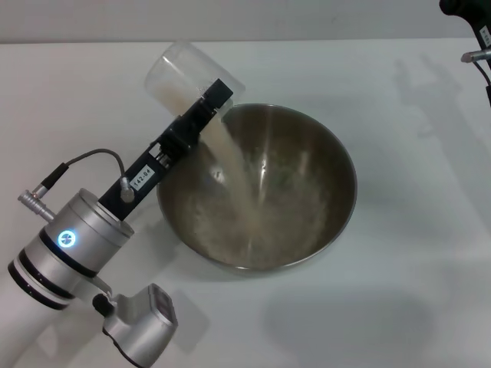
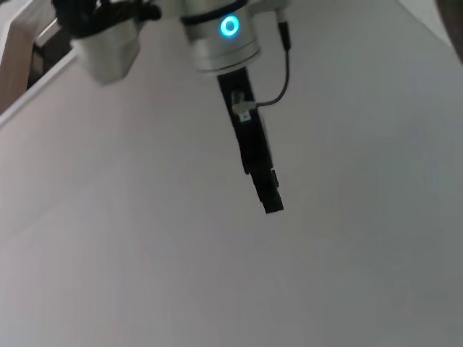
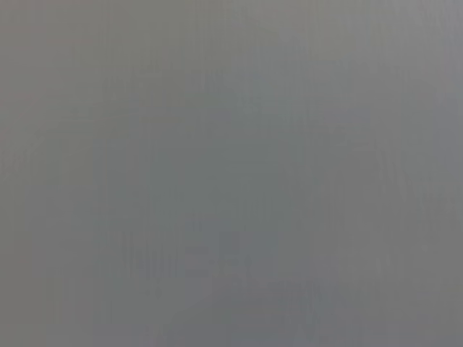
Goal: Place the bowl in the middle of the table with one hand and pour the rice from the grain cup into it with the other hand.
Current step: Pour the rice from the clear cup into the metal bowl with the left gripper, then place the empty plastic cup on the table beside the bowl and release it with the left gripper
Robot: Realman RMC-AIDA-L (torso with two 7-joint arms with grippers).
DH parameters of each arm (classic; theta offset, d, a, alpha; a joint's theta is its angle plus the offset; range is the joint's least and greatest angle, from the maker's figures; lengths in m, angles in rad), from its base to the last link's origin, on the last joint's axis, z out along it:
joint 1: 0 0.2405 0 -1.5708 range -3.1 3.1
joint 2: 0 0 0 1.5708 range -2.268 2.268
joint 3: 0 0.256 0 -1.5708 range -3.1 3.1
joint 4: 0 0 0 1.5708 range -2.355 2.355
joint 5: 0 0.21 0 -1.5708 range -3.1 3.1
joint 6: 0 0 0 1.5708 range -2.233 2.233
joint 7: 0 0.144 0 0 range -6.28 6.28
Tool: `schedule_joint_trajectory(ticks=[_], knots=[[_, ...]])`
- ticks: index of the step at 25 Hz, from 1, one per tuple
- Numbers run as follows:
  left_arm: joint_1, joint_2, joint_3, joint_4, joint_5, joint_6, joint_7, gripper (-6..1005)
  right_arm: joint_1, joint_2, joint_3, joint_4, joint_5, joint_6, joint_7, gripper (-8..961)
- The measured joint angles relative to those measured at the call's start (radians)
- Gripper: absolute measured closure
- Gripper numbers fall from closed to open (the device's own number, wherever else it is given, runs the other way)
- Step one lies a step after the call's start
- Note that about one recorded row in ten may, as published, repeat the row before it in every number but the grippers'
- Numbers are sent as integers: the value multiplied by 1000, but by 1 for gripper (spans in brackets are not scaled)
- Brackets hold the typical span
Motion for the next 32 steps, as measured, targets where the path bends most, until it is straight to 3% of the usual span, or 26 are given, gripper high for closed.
schedule_joint_trajectory(ticks=[13,19,21,23,30,31,32], knots=[[-2,1,0,4,19,0,73,967,-7,3,0,4,1,4,0,477],[10,2,-9,-5,12,-1,-33,967,-7,2,0,6,1,6,0,477],[30,2,-59,-24,1,11,-259,967,-6,2,0,6,2,9,0,477],[35,2,-74,-27,-2,12,-307,967,-5,2,0,6,2,9,0,477],[79,3,-330,-27,-21,-62,-1139,966,-3,2,0,3,-2,9,0,477],[86,6,-388,-16,-31,-109,-1352,966,0,2,0,4,-4,10,0,477],[86,6,-388,-16,-31,-109,-1352,966,0,2,0,4,-4,10,0,477]])
